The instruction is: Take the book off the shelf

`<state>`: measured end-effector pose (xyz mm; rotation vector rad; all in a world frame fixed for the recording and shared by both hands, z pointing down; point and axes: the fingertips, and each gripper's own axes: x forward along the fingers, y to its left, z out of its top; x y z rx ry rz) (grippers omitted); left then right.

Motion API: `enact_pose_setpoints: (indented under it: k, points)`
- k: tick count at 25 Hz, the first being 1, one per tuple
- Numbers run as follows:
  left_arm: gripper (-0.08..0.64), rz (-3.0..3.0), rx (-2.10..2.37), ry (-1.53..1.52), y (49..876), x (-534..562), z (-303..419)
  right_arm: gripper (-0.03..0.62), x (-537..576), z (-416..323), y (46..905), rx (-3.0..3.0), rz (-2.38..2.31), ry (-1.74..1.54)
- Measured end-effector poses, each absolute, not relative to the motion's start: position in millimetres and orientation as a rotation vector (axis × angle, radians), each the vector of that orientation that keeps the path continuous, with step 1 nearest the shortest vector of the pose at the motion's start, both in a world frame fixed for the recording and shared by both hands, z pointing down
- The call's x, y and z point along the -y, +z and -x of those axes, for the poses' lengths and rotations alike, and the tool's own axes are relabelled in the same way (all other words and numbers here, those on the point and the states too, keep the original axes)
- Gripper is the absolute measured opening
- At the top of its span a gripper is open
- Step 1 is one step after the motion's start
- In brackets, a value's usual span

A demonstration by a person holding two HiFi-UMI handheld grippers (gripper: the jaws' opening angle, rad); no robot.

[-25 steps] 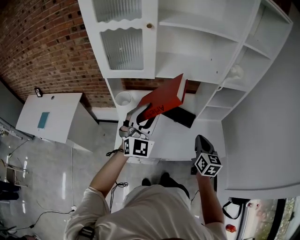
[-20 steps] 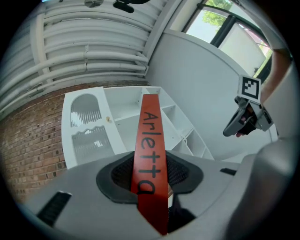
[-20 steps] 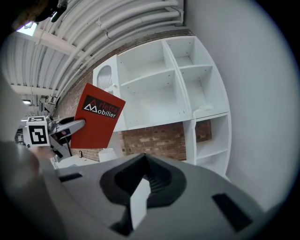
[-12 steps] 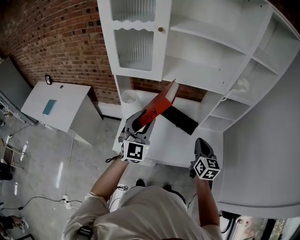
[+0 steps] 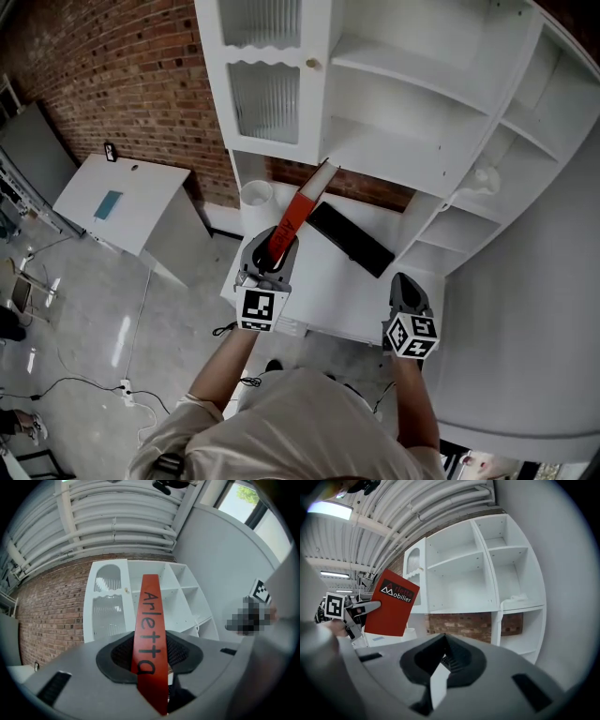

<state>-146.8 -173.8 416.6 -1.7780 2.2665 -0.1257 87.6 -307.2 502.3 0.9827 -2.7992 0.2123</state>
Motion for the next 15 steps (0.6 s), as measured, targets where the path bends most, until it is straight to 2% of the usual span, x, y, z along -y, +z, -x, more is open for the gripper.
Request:
enact_pose_setpoints:
  k: [15]
  points:
    - [0.15, 1.682, -2.373, 0.127, 419.9, 151.2, 158.0, 0.003, 321.0, -104.9, 481.4, 2.867, -0.937, 0.142]
